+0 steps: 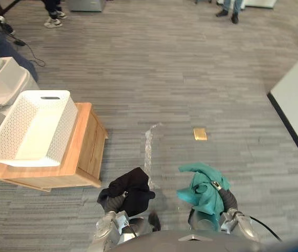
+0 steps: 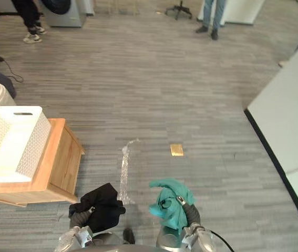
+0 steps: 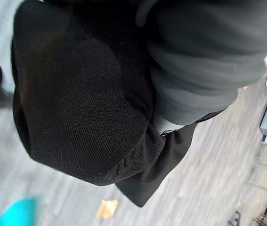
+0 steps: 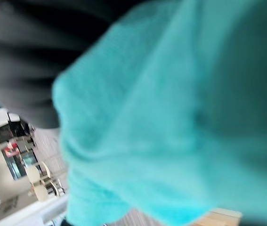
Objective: Tidy the bed and pick cloth on bed and put in laundry
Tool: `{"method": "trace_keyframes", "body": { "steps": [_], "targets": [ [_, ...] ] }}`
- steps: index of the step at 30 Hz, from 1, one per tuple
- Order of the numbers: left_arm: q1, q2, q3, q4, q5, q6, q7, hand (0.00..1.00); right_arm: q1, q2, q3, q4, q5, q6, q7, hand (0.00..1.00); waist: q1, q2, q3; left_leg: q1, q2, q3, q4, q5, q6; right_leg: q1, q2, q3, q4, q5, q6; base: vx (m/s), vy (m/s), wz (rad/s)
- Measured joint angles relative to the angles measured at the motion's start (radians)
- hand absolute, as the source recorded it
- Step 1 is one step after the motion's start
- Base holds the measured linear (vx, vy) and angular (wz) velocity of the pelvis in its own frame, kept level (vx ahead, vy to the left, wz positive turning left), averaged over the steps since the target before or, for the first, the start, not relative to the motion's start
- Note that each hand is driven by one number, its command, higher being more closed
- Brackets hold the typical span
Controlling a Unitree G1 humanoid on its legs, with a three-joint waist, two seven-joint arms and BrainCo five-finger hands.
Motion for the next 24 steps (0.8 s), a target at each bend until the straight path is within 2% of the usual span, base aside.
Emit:
{"method": "trace_keyframes", "body": {
  "steps": [1, 3, 4, 6, 7, 8, 9, 10, 11, 12, 13, 14, 15, 16, 17, 18, 19, 20, 21, 22, 24],
  "targets": [
    [-0.001, 0.002, 0.0, -0.001, 0.0, 0.011, 0.0, 1.0, 0.001, 0.01, 0.004, 0.001, 0.0, -0.005, 0.0, 1.0, -0.01, 0.005, -0.001, 0.01, 0.023, -0.047, 0.009, -0.011, -0.018, -0.01, 0.058, 0.046, -0.259, 0.053, 0.006, 0.59, -0.312, 1.26],
    [-0.003, 0.005, -0.001, 0.0, 0.001, 0.015, -0.002, 1.0, -0.002, 0.016, 0.008, 0.002, 0.0, -0.019, 0.003, 1.0, -0.013, 0.001, -0.003, 0.025, 0.039, -0.108, 0.02, -0.041, -0.044, -0.014, 0.098, 0.115, -0.564, 0.16, 0.029, 0.48, -0.332, 1.11],
    [0.0, 0.009, 0.002, 0.006, 0.001, 0.013, -0.001, 1.0, -0.002, 0.017, 0.009, 0.002, 0.0, -0.026, 0.005, 1.0, -0.006, -0.014, -0.001, 0.047, 0.038, -0.144, 0.023, -0.069, -0.065, -0.026, 0.095, 0.163, -0.672, 0.202, 0.057, 0.66, -0.524, 1.19],
    [0.032, 0.02, 0.002, 0.009, 0.001, 0.007, -0.002, 1.0, -0.002, 0.018, 0.012, 0.001, 0.0, -0.035, 0.009, 1.0, 0.001, -0.032, -0.012, 0.107, 0.037, -0.194, 0.032, -0.139, -0.098, -0.028, 0.086, 0.209, -0.675, 0.196, 0.064, 0.63, -0.508, 0.93],
    [0.048, 0.018, 0.001, 0.032, 0.0, 0.005, -0.002, 1.0, -0.01, 0.006, 0.015, 0.017, 0.001, -0.035, 0.01, 1.0, 0.004, 0.006, -0.026, 0.141, 0.083, -0.215, 0.077, -0.198, -0.134, -0.025, 0.119, 0.214, -0.59, 0.329, 0.047, 0.47, -0.359, 0.54],
    [0.051, 0.014, -0.006, 0.04, -0.001, 0.005, -0.004, 1.0, -0.019, 0.001, 0.014, 0.02, 0.001, -0.035, 0.01, 1.0, 0.006, 0.028, -0.035, 0.137, 0.103, -0.216, 0.105, -0.201, -0.14, -0.029, 0.136, 0.213, -0.558, 0.339, 0.029, 0.57, -0.438, 0.46],
    [0.051, -0.001, -0.009, 0.051, -0.002, 0.004, -0.004, 1.0, -0.038, -0.013, 0.015, 0.022, 0.0, -0.034, 0.012, 1.0, 0.007, 0.061, -0.04, 0.125, 0.127, -0.214, 0.152, -0.192, -0.146, -0.028, 0.157, 0.2, -0.521, 0.317, -0.018, 0.52, -0.417, 0.33],
    [0.053, -0.017, -0.008, 0.054, -0.008, 0.0, -0.003, 1.0, -0.074, -0.031, 0.018, 0.025, -0.001, -0.029, 0.014, 1.0, 0.016, 0.086, -0.034, 0.08, 0.148, -0.201, 0.269, -0.156, -0.161, -0.011, 0.162, 0.173, -0.492, 0.277, -0.039, 0.58, -0.492, 0.48],
    [0.05, -0.025, -0.008, 0.06, -0.025, -0.004, -0.003, 1.0, -0.093, -0.033, 0.021, 0.03, -0.013, -0.021, 0.017, 1.0, 0.015, 0.091, -0.021, 0.01, 0.163, -0.159, 0.44, -0.071, -0.198, 0.035, 0.15, 0.146, -0.483, 0.24, -0.048, 0.45, -0.394, 0.57],
    [0.047, -0.03, -0.007, 0.061, -0.036, -0.004, -0.004, 1.0, -0.093, -0.035, 0.021, 0.031, -0.022, -0.018, 0.017, 1.0, 0.013, 0.094, -0.009, -0.024, 0.184, -0.131, 0.537, -0.007, -0.205, 0.081, 0.146, 0.131, -0.496, 0.217, -0.057, 0.42, -0.356, 0.98],
    [0.043, -0.037, -0.002, 0.058, -0.043, -0.009, -0.01, 1.0, -0.093, -0.032, 0.022, 0.035, -0.038, -0.015, 0.019, 1.0, 0.014, 0.093, 0.014, -0.085, 0.254, -0.056, 0.723, 0.04, -0.194, 0.194, 0.142, 0.077, -0.54, 0.181, -0.066, 0.4, -0.336, 1.19],
    [0.039, -0.037, 0.014, 0.045, -0.042, -0.013, -0.025, 1.0, -0.089, -0.035, 0.017, 0.049, -0.049, -0.01, 0.024, 1.0, 0.026, 0.096, 0.021, -0.147, 0.307, 0.021, 0.83, -0.015, -0.175, 0.288, 0.14, 0.029, -0.581, 0.155, -0.068, 0.38, -0.316, 1.17],
    [0.038, -0.036, 0.02, 0.035, -0.042, -0.013, -0.031, 1.0, -0.09, -0.037, 0.014, 0.051, -0.05, -0.009, 0.025, 1.0, 0.03, 0.094, 0.024, -0.173, 0.32, 0.063, 0.847, -0.037, -0.169, 0.328, 0.135, 0.002, -0.601, 0.144, -0.069, 0.39, -0.325, 1.14],
    [0.043, -0.037, 0.034, 0.005, -0.042, -0.012, -0.036, 1.0, -0.101, -0.039, 0.004, 0.053, -0.058, -0.01, 0.033, 1.0, 0.033, 0.088, 0.023, -0.227, 0.33, 0.181, 0.794, -0.069, -0.156, 0.407, 0.121, -0.058, -0.646, 0.126, -0.061, 0.3, -0.226, 0.92],
    [0.047, -0.037, 0.039, -0.01, -0.042, -0.012, -0.042, 1.0, -0.114, -0.038, 0.004, 0.056, -0.067, -0.01, 0.037, 1.0, 0.033, 0.084, 0.02, -0.246, 0.328, 0.279, 0.684, -0.069, -0.148, 0.439, 0.118, -0.098, -0.677, 0.132, -0.059, 0.36, -0.223, 0.88],
    [0.048, -0.037, 0.039, -0.016, -0.042, -0.012, -0.046, 1.0, -0.122, -0.038, 0.005, 0.058, -0.073, -0.01, 0.039, 1.0, 0.032, 0.082, 0.019, -0.25, 0.32, 0.343, 0.593, -0.062, -0.143, 0.457, 0.117, -0.121, -0.696, 0.136, -0.05, 0.32, -0.112, 0.77],
    [0.049, -0.043, 0.039, -0.027, -0.042, -0.011, -0.046, 1.0, -0.129, -0.04, 0.007, 0.058, -0.078, -0.01, 0.04, 1.0, 0.03, 0.083, 0.017, -0.25, 0.292, 0.448, 0.399, 0.007, -0.122, 0.482, 0.119, -0.165, -0.716, 0.131, -0.043, 0.33, -0.088, 0.76],
    [0.05, -0.051, 0.038, -0.03, -0.041, -0.011, -0.046, 1.0, -0.13, -0.042, 0.007, 0.057, -0.078, -0.01, 0.04, 1.0, 0.028, 0.087, 0.014, -0.251, 0.274, 0.482, 0.314, 0.071, -0.117, 0.492, 0.122, -0.19, -0.716, 0.123, -0.037, 0.36, -0.05, 1.2],
    [0.05, -0.064, 0.04, -0.027, -0.04, -0.009, -0.045, 1.0, -0.127, -0.044, 0.008, 0.058, -0.078, 0.003, 0.035, 1.0, 0.026, 0.072, -0.004, -0.238, 0.236, 0.54, 0.214, 0.08, -0.056, 0.511, 0.116, -0.245, -0.71, 0.106, -0.021, 0.38, -0.038, 1.49],
    [0.052, -0.062, 0.039, -0.038, -0.029, -0.006, -0.048, 1.0, -0.126, -0.037, 0.008, 0.057, -0.078, 0.015, 0.026, 1.0, 0.025, 0.061, -0.025, -0.234, 0.186, 0.523, 0.128, 0.099, -0.028, 0.509, 0.105, -0.3, -0.694, 0.101, -0.013, 0.38, -0.031, 1.52],
    [0.055, -0.042, 0.041, -0.051, -0.007, -0.008, -0.058, 1.0, -0.131, -0.028, 0.009, 0.058, -0.075, 0.03, 0.004, 1.0, 0.036, 0.031, -0.033, -0.223, 0.15, 0.513, 0.071, 0.118, -0.014, 0.513, 0.087, -0.348, -0.651, 0.087, 0.007, 0.33, -0.032, 1.23]
  ]
}}
